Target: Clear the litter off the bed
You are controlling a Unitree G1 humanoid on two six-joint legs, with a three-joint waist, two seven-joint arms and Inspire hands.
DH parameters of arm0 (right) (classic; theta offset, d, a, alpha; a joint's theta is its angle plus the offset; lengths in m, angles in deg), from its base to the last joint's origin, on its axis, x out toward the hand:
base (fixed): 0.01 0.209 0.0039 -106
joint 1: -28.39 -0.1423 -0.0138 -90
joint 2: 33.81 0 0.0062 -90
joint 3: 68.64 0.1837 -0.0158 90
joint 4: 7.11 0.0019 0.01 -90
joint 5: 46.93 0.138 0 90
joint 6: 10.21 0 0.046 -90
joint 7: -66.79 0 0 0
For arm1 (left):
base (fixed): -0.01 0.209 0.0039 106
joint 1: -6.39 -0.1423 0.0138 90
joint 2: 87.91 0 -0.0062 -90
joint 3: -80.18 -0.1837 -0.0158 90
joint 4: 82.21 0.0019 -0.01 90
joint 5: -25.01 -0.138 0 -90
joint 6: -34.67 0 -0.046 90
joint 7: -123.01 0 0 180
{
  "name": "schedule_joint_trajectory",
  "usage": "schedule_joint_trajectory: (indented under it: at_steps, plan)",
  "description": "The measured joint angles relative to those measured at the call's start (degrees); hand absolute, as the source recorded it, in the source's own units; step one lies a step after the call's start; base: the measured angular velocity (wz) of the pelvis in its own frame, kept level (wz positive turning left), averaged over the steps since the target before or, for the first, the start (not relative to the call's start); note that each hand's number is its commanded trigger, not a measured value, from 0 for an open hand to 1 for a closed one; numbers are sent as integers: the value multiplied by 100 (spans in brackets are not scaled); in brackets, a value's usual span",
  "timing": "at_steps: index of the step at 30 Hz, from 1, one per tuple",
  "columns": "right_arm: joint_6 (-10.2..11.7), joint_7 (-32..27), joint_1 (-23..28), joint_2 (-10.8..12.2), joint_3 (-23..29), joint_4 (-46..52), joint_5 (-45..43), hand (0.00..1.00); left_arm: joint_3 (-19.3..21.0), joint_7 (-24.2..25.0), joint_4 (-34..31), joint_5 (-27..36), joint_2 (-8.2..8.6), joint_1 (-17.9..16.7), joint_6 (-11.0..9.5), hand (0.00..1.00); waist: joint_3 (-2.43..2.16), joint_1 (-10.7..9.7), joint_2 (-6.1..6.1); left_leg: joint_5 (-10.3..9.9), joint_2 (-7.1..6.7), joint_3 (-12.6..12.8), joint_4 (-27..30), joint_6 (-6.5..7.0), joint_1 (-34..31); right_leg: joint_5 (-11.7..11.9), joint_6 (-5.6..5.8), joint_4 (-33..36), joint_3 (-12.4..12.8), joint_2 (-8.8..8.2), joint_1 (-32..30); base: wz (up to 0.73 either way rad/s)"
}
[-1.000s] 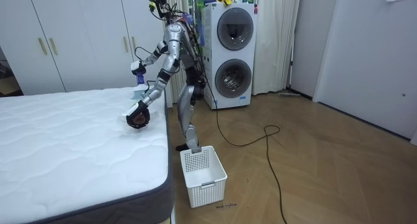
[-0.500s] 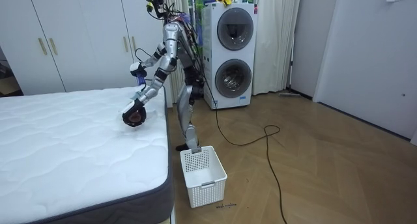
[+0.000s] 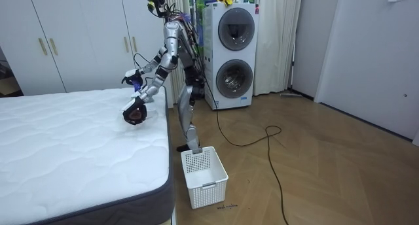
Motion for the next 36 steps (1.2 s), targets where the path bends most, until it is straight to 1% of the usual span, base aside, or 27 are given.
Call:
schedule_joint_trajectory:
  at_steps: [1, 2, 4, 6, 8, 13, 15, 22, 25, 28, 30, 32, 36]
  plan:
    - [5, 4, 43, 6, -2, 67, -15, 100, 0, 6, -11, -1, 14, -10, 0, 100, -5, -5, 25, 0, 3, -3, 0, 0, 2, 0, 0, -20, -20, 1, 18, 7]
    - [20, 20, 101, 30, -11, 143, -38, 100, 0, 8, -11, -2, 54, -22, -6, 100, -21, 8, 65, 0, 3, -3, -9, 0, 6, 0, 0, -23, -30, 1, 23, 4]
    - [58, 37, 118, 72, -18, 162, -43, 100, 0, 9, -11, -2, 102, -42, -12, 100, -26, 28, 133, 1, 4, -2, -15, -1, 10, 0, 0, -22, -34, 0, 23, 0]
    - [58, 90, 179, 90, -18, 162, -39, 100, 0, 9, -10, -2, 172, -56, -35, 100, -56, 75, 198, 3, 6, -1, -33, -5, 19, 0, -1, -20, -51, -3, 23, 0]
    - [58, 102, 190, 95, -22, 163, -32, 100, 0, 9, -9, -1, 203, -61, -40, 100, -63, 93, 210, 8, 6, 4, -51, -10, 34, 0, -1, -14, -52, -8, 23, 0]
    - [57, 143, 190, 75, -158, 217, 66, 100, 0, 96, -9, -19, 244, -76, -88, 100, -60, 96, 199, 67, -44, 27, -227, -13, 136, -1, -1, -4, 24, -27, 22, -2]
    - [90, 167, 190, 113, -242, 249, 165, 100, 0, 98, -9, -24, 244, -113, -121, 100, -59, 93, 191, 81, -49, 107, -299, -8, 194, -2, 0, -6, 51, -57, 23, -10]
    - [113, 220, 191, 199, -234, 337, 345, 100, 16, 99, -9, -22, 242, -153, -151, 100, -54, 58, 128, 88, -76, 137, -283, 6, 199, -11, 14, -27, 80, -89, 20, -1]
    - [163, 321, 195, 232, -230, 557, 347, 100, 67, 105, -9, -23, 237, -181, -150, 100, -55, -6, 92, 90, -78, 126, -251, 10, 169, -15, 18, -32, 62, -96, 20, 6]
    - [325, 332, 255, 354, -221, 700, 786, 100, 86, 111, -9, -20, 238, -224, -150, 100, -57, -71, 89, 89, -82, 106, -212, 11, 145, -18, 22, -29, 41, -100, 21, 4]
    - [463, 341, 395, 523, -217, 701, 1262, 100, 97, 119, -9, -15, 241, -244, -160, 100, -57, -79, 90, 90, -81, 105, -198, 12, 140, -18, 22, -24, 26, -101, 22, 0]
    - [518, 481, 499, 612, -218, 700, 1507, 100, 119, 146, -9, -16, 243, -250, -159, 100, -57, -76, 92, 91, -79, 95, -187, 14, 121, -18, 22, -24, 3, -105, 21, 6]
    - [570, 753, 585, 641, -219, 696, 2062, 100, 120, 238, -8, -16, 250, -253, -161, 100, -57, -73, 94, 93, -77, 81, -159, 22, 89, -17, 21, -14, -54, -120, 13, 3]
